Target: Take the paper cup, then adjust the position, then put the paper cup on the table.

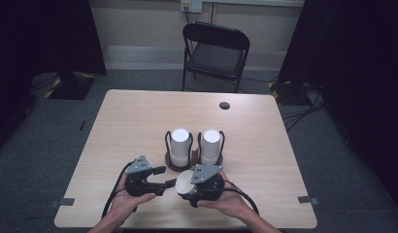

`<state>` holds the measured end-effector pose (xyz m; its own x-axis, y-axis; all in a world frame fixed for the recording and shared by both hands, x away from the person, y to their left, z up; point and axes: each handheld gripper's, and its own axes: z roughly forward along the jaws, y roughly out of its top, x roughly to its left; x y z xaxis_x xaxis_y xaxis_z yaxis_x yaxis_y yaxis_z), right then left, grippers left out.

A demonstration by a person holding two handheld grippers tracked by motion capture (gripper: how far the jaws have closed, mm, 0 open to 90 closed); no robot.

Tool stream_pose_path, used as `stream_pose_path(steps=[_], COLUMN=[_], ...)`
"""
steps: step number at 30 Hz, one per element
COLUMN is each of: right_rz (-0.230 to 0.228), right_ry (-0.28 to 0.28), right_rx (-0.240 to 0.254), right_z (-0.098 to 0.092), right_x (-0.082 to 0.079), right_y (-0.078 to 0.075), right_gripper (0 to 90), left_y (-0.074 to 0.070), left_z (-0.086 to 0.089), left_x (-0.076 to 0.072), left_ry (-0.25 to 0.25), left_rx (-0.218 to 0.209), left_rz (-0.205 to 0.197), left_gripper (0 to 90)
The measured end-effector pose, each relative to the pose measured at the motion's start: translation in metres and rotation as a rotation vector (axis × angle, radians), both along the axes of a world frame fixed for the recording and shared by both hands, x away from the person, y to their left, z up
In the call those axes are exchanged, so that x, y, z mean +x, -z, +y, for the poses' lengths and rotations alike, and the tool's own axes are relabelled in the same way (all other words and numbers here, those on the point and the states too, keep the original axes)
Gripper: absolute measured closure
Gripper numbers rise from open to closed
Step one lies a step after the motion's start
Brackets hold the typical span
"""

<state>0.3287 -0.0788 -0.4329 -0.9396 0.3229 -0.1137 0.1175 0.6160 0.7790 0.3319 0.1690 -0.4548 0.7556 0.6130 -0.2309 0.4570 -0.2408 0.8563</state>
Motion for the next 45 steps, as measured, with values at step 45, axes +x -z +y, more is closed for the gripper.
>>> stream_pose_path(steps=[45], right_rz=[0.060], right_ry=[0.253], right_rx=[0.272], right_z=[-0.090], right_x=[0.009], right_y=[-0.024], right_gripper=[26.6], left_y=[0.005], left_z=[0.008], left_x=[0.003], left_ry=[-0.075], left_rx=[0.116], left_rz=[-0.009], left_gripper=[17.6])
